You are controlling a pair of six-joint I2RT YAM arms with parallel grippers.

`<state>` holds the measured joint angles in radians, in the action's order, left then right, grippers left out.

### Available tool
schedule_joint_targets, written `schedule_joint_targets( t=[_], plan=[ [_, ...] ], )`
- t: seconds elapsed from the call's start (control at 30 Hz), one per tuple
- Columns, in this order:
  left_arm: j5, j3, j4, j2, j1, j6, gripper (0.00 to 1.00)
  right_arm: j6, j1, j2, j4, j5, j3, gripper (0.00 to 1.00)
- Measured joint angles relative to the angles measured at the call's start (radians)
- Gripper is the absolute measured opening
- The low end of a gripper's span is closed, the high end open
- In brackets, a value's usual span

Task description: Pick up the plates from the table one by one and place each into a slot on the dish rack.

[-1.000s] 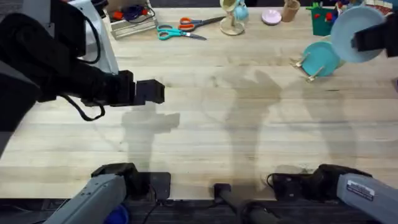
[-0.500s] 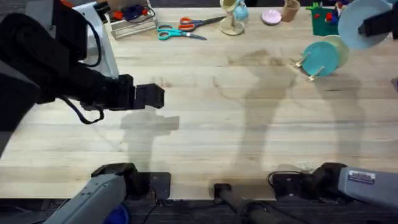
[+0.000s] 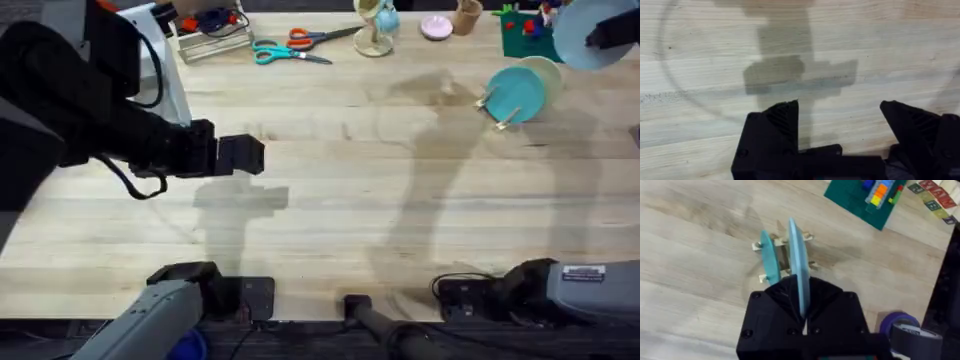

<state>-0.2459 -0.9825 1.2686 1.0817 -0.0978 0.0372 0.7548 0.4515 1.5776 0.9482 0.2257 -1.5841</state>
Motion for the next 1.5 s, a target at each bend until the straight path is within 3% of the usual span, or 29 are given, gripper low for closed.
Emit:
schedule_joint_targets(
  t=[1.5],
  plan=[
    [0.000, 0.000, 0.000, 0.000, 0.000, 0.000, 0.993, 0.066, 0.056, 0.018, 0.025, 0.079, -0.003, 0.040]
  ],
)
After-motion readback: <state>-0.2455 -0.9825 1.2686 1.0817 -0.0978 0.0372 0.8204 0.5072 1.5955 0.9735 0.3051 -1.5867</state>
